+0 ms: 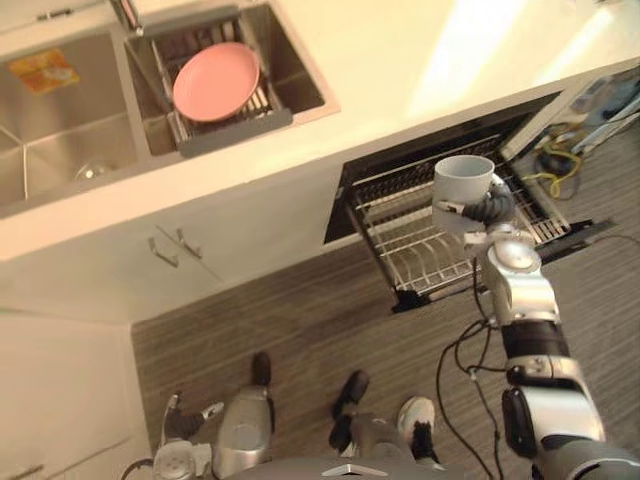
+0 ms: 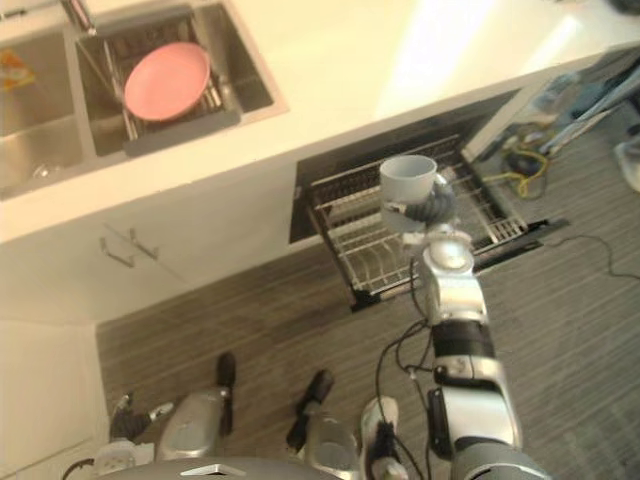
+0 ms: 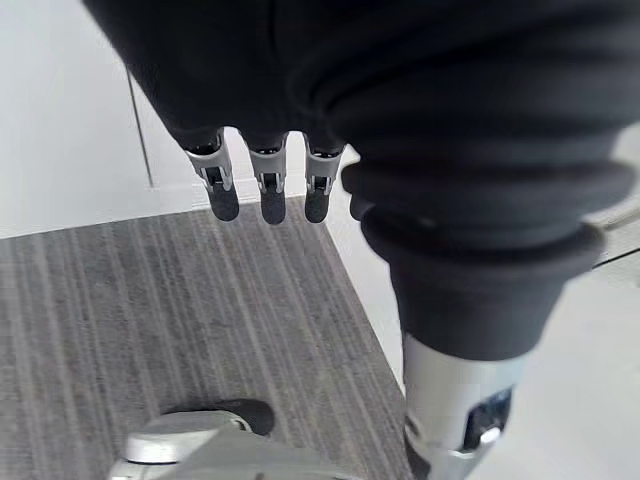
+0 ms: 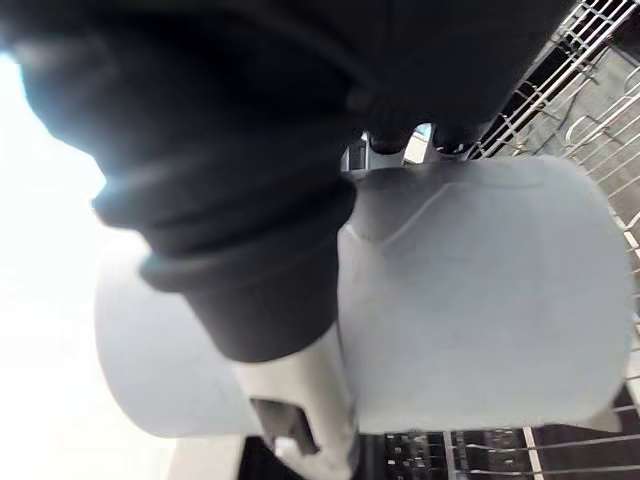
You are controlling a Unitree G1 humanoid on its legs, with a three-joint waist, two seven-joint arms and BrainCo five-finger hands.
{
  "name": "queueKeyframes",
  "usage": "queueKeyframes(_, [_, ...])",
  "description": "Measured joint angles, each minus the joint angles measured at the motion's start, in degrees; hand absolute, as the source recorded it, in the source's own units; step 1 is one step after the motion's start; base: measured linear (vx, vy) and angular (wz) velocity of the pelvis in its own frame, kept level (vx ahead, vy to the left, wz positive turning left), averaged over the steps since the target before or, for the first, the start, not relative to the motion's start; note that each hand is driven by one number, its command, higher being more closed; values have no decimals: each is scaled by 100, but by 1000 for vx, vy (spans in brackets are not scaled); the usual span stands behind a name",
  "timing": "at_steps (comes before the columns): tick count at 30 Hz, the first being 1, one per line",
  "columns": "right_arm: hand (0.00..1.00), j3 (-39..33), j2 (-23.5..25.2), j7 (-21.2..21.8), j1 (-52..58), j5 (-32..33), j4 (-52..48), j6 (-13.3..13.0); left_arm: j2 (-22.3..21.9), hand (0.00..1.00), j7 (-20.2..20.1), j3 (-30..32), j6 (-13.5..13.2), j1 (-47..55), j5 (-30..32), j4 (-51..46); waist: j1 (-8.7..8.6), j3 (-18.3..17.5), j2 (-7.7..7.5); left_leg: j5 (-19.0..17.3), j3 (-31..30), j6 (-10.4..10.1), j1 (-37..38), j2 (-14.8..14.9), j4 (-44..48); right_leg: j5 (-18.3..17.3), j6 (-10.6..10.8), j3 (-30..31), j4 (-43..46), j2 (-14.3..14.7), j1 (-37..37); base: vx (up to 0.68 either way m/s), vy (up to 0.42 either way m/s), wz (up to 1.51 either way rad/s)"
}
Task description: Walk over to the sink, pick up the cup, carry it to the dishwasher, place the cup inside the dishwasher, then close the dishwasher door
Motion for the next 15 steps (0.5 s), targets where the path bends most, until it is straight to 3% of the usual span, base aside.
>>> queueKeyframes(6, [100,163,-628,253,-741,-22,1110,102,-46,0,-30,-5,-78,-7,0,-10,124,321,202,85,-156,105,-289,-167,-16,72,79,-91,0,-144,-206,-6,46,14])
queueKeyframes(15, [100,736,-1145,730,-1583,-31,2303,385,-23,0,-250,-258,-133,-27,-5,-2,300,566,512,231,-265,197,-644,-311,-49,184,98,-155,0,-269,-506,-38,34,8])
